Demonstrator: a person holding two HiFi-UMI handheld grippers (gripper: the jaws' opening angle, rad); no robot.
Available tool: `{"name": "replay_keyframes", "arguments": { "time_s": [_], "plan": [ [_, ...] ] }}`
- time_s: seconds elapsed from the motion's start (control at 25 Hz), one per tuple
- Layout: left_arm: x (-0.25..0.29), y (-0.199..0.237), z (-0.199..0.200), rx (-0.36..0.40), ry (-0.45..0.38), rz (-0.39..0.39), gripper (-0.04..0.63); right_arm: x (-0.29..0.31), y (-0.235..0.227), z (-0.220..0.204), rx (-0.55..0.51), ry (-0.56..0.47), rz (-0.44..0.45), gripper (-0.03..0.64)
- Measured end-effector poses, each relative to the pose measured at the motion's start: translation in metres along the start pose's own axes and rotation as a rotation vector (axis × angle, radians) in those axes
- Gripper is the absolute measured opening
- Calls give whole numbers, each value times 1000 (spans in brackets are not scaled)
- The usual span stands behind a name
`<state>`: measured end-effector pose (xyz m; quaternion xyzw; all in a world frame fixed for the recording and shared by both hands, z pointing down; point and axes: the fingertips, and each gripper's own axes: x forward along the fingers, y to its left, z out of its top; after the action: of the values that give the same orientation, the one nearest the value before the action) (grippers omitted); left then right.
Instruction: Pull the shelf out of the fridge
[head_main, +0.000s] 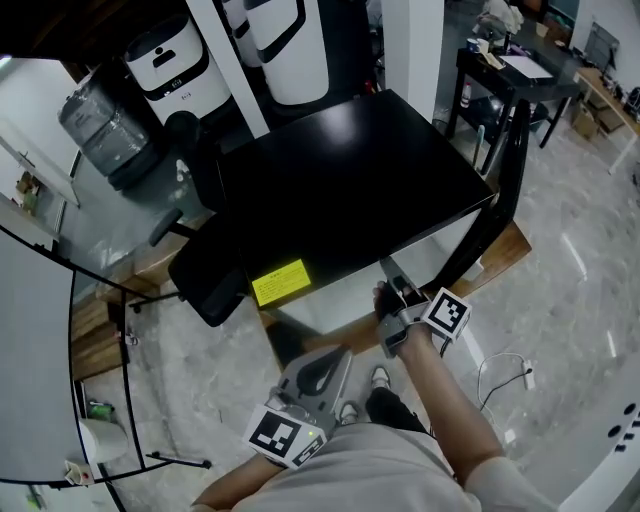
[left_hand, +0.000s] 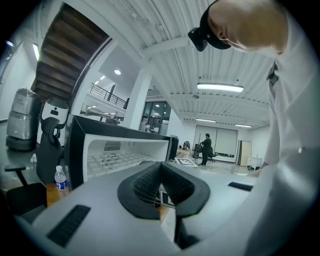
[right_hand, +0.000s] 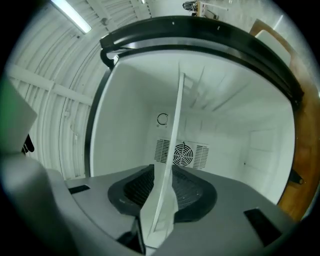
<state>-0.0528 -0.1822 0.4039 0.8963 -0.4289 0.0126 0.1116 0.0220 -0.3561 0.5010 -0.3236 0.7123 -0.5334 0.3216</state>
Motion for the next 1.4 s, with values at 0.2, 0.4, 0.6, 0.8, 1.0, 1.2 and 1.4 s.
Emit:
{"name": "replay_keyframes", "arguments": {
  "time_s": [0.2,0.4,0.6,0.8,1.0,1.2,1.4],
  "plan": [
    [17,12,1,-8,6,41,6,23,-14,11,31,18,8,92],
    [28,23,3,-17,14,75,6,50,-21,19,73,35,26,92],
    [29,31,4,-22,14,103,6,62,-19,19,93,19,47,73],
    [29,33,4,-27,13,117,6,61,-19,20,126,-4,50,60],
    [29,30,3,-29,12,113,6,60,-20,20,137,-20,18,53],
    [25,28,1,-32,9,111,6,57,-20,20,153,-36,-4,49],
    [19,27,1,-36,6,108,6,51,-19,20,163,-49,-13,48]
  ]
}}
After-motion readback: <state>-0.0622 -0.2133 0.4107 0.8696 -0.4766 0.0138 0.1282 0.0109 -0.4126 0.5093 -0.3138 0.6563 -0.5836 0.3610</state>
